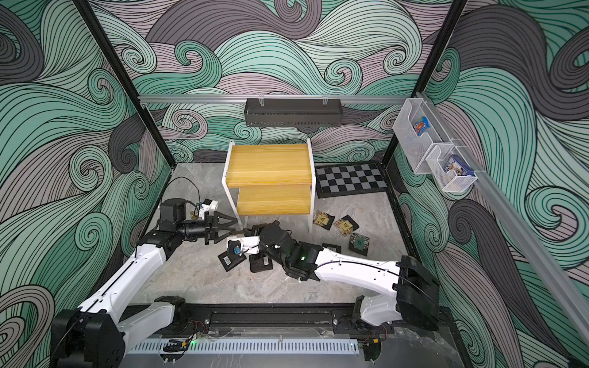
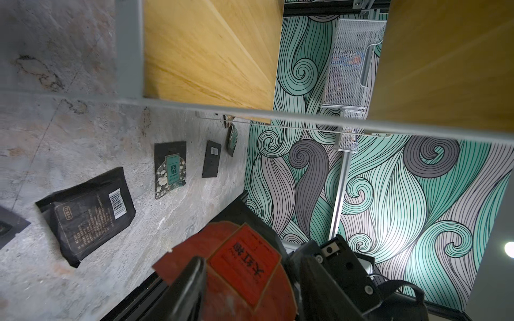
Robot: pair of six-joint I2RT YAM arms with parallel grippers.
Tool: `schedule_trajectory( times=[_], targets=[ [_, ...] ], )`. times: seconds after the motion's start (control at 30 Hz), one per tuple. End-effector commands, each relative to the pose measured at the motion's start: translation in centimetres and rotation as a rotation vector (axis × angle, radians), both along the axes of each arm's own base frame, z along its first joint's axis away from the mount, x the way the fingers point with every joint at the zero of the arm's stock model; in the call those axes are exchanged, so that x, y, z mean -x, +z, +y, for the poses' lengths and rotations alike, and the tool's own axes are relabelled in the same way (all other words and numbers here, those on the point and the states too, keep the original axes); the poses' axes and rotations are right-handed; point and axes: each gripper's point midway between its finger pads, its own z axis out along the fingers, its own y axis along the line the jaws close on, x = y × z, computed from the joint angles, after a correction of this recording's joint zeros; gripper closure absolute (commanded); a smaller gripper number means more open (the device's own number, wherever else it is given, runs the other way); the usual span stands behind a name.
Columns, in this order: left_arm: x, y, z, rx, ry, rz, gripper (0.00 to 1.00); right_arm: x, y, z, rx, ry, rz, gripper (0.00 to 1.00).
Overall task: Remove the tea bags from the shelf
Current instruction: Place the tea bag at the center of the board.
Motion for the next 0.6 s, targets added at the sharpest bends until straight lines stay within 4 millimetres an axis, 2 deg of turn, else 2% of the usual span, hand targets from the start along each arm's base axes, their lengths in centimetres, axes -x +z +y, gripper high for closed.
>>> schedule_trajectory(
  times=[0.0,0.57],
  targets=[
    [-0.1,0.9,0.0,-0.007,-0.009,-0.036,0.41,-1.1,1.1,-0.6,-0.021,-0.054,-0.048,1.0],
    [0.2,0.6,0.1,-0.019,-0.001,-0.03,0.39,-0.7,2.1,-0.4,-0.044,-0.021,-0.076,1.0]
  ],
)
